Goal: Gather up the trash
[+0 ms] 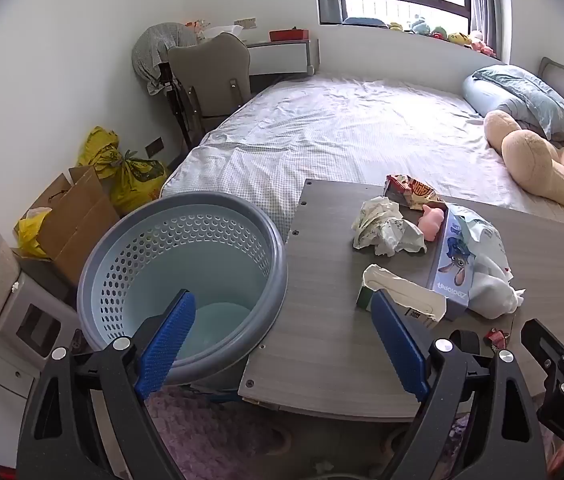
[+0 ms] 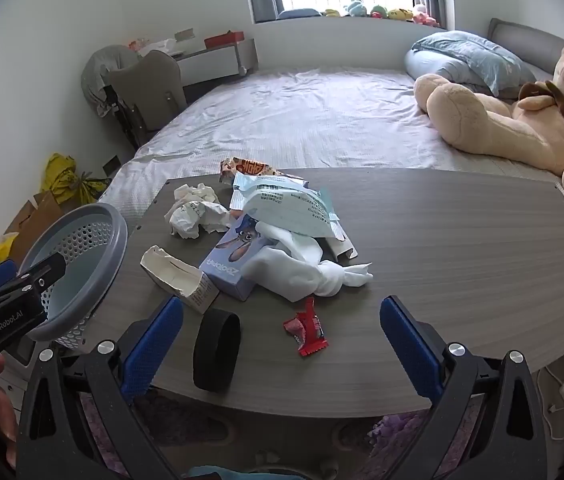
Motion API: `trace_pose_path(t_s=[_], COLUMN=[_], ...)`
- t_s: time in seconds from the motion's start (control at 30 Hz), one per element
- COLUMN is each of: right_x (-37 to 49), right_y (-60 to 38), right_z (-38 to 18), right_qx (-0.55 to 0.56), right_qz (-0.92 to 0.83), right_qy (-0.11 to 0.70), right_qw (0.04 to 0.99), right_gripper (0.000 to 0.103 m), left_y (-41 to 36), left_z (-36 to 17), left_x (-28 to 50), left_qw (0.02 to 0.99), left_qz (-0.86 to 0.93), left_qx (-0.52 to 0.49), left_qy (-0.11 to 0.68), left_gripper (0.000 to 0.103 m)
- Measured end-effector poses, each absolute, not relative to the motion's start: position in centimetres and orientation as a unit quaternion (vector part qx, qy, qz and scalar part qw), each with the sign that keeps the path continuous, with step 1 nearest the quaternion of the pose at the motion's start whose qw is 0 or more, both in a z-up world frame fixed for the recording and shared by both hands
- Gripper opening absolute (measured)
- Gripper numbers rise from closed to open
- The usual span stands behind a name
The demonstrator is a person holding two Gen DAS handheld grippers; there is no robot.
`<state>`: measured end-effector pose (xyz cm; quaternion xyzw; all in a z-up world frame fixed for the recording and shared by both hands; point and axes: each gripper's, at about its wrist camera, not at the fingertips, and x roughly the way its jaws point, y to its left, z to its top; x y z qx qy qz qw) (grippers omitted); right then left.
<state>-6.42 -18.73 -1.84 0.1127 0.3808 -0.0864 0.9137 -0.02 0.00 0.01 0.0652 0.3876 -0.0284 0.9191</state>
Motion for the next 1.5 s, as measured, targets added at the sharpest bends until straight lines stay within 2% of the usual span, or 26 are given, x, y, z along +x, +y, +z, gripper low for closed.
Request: trace_pose_path(t_s=[1.5], right_x=[-6.8], right_y=[-18.3], right_z=[-1.1], right_qx=[0.116], right_qz=[-0.086], right_qy=[0.375], right_qw=[0.916], right_gripper=[0.097], left_y=[0.3], left_z=[1.1], left_x=[-0.5], left_qw=[0.921], left_qz=[-0.03], left_qx=[0.067], left_qy=[0.384], left_gripper=[0.085])
